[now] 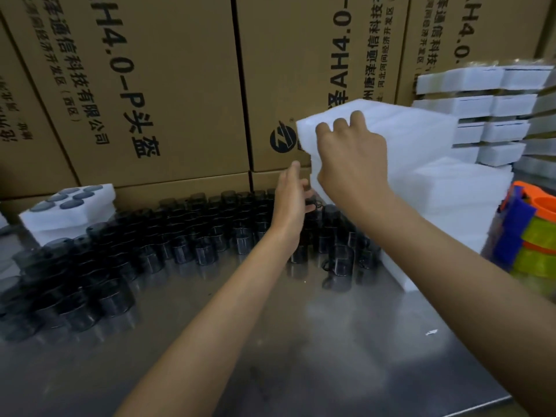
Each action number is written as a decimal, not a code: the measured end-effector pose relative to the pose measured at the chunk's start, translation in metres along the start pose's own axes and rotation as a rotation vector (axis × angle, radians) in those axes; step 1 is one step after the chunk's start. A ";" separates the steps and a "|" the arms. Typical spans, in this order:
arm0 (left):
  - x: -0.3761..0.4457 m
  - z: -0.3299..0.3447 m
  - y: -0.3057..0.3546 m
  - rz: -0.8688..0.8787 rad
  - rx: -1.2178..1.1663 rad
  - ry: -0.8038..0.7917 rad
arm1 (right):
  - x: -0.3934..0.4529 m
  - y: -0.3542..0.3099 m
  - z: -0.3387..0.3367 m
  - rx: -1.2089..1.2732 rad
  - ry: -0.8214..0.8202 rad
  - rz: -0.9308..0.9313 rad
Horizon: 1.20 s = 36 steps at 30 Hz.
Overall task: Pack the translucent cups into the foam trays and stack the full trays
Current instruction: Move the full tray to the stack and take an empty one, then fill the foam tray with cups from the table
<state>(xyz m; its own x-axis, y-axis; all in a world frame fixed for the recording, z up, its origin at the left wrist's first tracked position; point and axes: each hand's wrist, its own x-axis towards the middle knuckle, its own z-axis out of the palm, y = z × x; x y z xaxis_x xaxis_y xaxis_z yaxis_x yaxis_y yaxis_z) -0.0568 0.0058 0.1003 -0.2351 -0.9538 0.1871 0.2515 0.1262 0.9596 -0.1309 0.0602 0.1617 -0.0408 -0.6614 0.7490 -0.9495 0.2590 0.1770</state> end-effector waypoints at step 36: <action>-0.056 -0.197 -0.103 -0.176 0.258 0.275 | -0.132 -0.100 0.134 0.929 -0.696 0.369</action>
<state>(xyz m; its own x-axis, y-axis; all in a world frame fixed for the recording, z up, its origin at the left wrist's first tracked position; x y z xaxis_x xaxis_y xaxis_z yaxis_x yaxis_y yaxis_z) 0.1157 -0.0079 -0.0508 0.0149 -0.9998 -0.0144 -0.0222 -0.0147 0.9996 -0.0720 0.0276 -0.0402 -0.2423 -0.9646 0.1044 -0.6950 0.0975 -0.7124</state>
